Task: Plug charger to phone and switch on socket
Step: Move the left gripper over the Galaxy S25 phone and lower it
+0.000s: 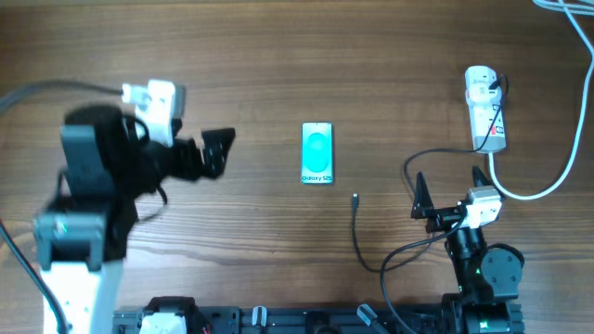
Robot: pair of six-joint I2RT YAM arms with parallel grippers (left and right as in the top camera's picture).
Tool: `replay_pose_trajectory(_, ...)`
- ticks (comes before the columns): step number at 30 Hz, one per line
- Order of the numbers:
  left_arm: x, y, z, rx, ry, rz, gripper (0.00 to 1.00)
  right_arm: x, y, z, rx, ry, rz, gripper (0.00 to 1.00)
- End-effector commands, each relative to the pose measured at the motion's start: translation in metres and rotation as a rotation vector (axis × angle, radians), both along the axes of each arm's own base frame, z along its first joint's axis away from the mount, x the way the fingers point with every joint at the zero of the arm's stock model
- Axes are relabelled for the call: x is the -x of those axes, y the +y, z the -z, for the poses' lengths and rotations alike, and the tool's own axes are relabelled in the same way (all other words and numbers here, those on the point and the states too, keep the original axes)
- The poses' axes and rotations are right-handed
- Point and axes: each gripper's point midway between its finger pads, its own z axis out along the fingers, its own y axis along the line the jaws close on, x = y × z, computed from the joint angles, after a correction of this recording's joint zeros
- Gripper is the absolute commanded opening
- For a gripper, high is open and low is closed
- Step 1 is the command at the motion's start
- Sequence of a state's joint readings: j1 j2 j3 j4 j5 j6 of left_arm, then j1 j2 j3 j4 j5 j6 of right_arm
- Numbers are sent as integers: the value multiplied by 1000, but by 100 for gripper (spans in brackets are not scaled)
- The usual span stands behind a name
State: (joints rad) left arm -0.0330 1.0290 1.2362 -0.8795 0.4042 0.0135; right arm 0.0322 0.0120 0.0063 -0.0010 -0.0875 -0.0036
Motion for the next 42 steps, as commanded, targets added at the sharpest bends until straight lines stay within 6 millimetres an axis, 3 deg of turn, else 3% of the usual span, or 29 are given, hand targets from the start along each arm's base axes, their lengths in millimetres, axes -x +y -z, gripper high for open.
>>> replay_pose_trajectory(1,-12,36,-19,-118,227,-212,100,0,0,-2,-11,-8,3,100)
replay_pose_trajectory(2,-11,32,-24,-113,315,-196,100,0,0,-2,-11,-8,3,100)
replay_pose_trajectory(6,-17,-29,-54,149,331,67,100,0,0,-2,-11,-8,3,100)
replay_pose_trajectory(9,-23,-45,-47,140,378,-32,99,0,0,-2,-11,-8,3,100)
replay_pose_trajectory(12,-30,-61,-28,26,409,-137,100,0,0,-2,-11,-8,3,100)
replay_pose_trajectory(14,-35,-84,-9,-15,467,-98,99,0,0,-2,-11,-8,3,100)
replay_pose_trajectory(15,-41,-98,12,-49,523,-84,99,0,0,-2,-11,-8,3,100)
replay_pose_trajectory(19,-60,-117,80,-151,677,-197,100,0,0,-2,-11,-8,3,100)
replay_pose_trajectory(21,-71,-139,121,-199,730,-169,100,0,0,-2,-11,-8,3,100)
replay_pose_trajectory(23,-75,-153,143,-217,753,-150,100,0,0,-2,-11,-8,3,100)
replay_pose_trajectory(25,-77,-164,159,-228,766,-131,100,0,0,-2,-11,-8,3,100)
replay_pose_trajectory(30,-86,-184,175,-216,748,-120,100,0,0,-2,-11,-8,3,100)
replay_pose_trajectory(38,-100,-191,224,-251,771,-131,100,0,0,-2,-11,-8,3,100)
replay_pose_trajectory(42,-105,-187,234,-274,759,-154,100,0,0,-2,-11,-8,3,100)
